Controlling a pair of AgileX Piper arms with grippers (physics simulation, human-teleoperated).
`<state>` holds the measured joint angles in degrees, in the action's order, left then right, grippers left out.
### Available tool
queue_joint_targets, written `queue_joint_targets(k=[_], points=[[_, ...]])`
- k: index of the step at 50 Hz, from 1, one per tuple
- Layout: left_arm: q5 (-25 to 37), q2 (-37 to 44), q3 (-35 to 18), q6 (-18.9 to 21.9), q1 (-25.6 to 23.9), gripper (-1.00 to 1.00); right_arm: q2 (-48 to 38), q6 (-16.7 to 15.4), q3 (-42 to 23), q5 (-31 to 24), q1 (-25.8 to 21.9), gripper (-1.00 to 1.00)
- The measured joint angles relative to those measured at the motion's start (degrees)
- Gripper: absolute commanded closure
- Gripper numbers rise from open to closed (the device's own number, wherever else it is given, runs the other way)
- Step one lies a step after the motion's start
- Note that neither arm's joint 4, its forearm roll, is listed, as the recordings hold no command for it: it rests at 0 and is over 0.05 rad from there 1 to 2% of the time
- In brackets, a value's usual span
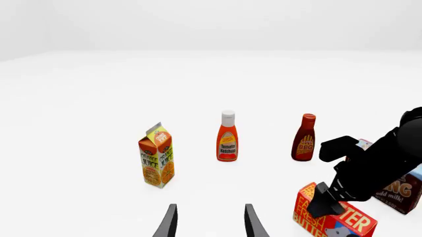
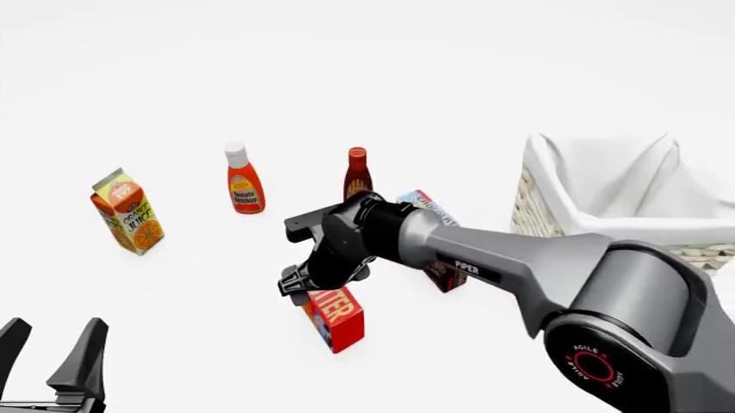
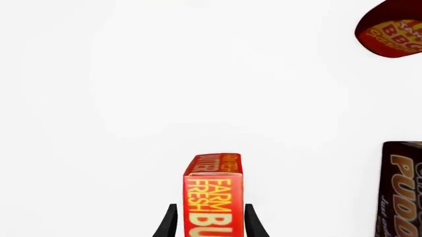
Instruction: Pick the butter and place it in the basket.
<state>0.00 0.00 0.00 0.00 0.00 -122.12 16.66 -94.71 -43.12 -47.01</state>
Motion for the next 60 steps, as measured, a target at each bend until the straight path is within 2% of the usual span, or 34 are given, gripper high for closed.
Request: queue_joint_targets(k=[39, 40, 46, 60], points=[[0.0, 0.0, 0.0, 0.0, 0.0, -1.0, -3.33, 1.65, 0.04, 1.77, -0.02, -1.0], [0.0, 0.0, 0.0, 0.0, 0.0, -1.0, -3.37, 1.7, 0.04, 1.84, -0.03, 1.0], [0.0, 0.0, 0.0, 0.0, 0.0, -1.0, -2.85, 1.06, 0.22, 2.29, 0.06, 1.0], [0.0, 0.0, 0.0, 0.0, 0.0, -1.0, 3.65, -2.67, 2.65, 3.29, 0.53, 1.0]])
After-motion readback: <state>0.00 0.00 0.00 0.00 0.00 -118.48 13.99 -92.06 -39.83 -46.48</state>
